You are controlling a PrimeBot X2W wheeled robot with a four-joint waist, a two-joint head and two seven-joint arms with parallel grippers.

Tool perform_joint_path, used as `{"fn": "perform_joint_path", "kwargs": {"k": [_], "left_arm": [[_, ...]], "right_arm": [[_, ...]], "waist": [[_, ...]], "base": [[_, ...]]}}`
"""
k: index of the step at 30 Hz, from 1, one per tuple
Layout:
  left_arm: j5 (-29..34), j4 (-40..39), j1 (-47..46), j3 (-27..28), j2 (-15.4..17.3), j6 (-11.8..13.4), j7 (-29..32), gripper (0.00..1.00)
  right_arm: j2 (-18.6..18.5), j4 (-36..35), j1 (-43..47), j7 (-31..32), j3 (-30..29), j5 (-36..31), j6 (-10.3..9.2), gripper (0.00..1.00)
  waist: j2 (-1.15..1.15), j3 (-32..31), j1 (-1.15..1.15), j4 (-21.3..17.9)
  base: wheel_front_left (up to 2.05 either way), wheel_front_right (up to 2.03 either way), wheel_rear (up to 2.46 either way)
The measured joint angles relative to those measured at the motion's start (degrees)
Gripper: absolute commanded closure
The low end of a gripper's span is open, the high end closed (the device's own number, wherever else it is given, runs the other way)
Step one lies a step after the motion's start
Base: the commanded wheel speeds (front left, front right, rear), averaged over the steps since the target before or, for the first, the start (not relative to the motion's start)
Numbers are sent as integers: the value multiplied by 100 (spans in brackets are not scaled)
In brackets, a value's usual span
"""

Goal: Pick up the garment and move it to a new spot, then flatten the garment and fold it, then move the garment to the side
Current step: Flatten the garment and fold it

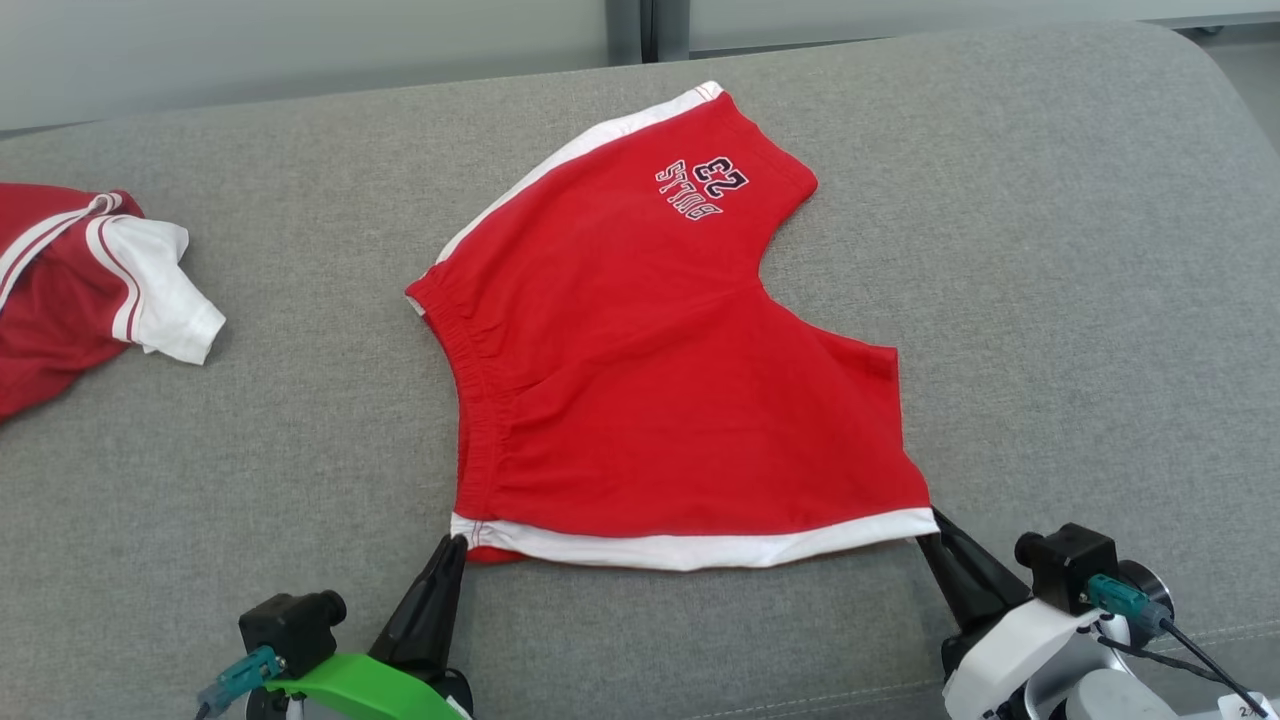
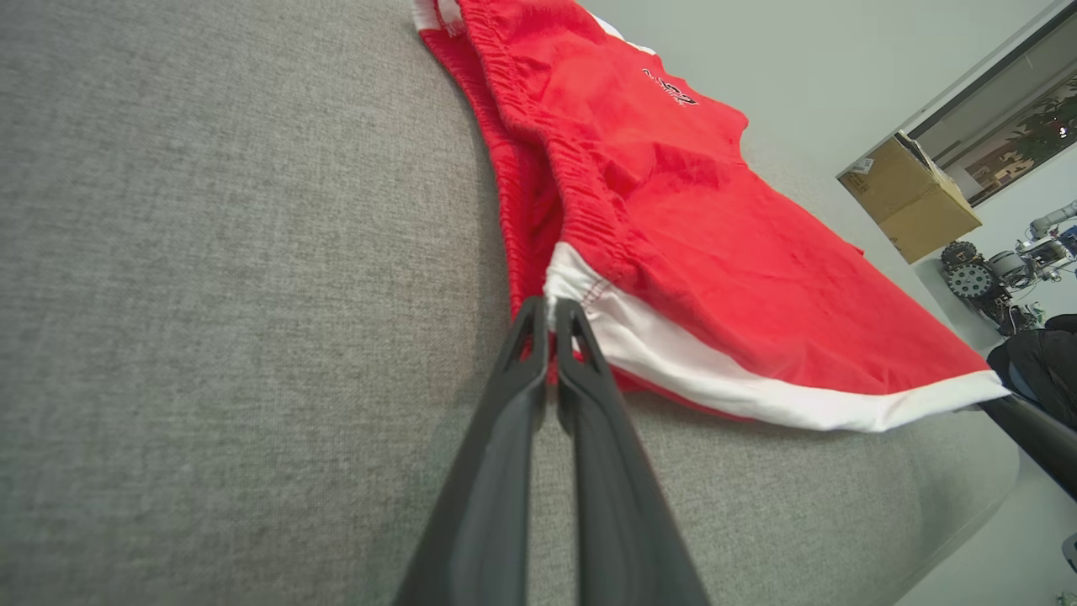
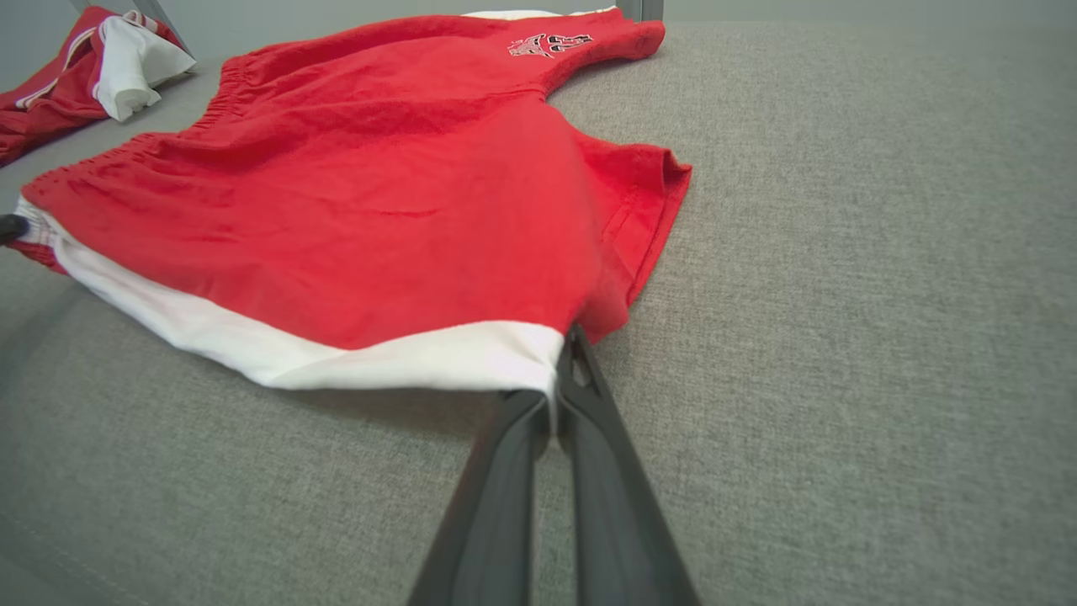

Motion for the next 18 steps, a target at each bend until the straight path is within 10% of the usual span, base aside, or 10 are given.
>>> {"fn": "perform_joint_path", "kwargs": {"k": [15, 18], "left_arm": [[-77, 152, 136, -337, 272, -1, 55, 100], [-115, 191, 133, -490, 281, -1, 146, 100]], "right_arm": [[68, 669, 68, -1, 124, -65, 5, 100], [93, 882, 29, -20, 227, -66, 7, 81]], "waist": [[0, -121, 0, 25], [0, -161, 0, 20]], "base": [[0, 0, 0], [0, 0, 0]]}}
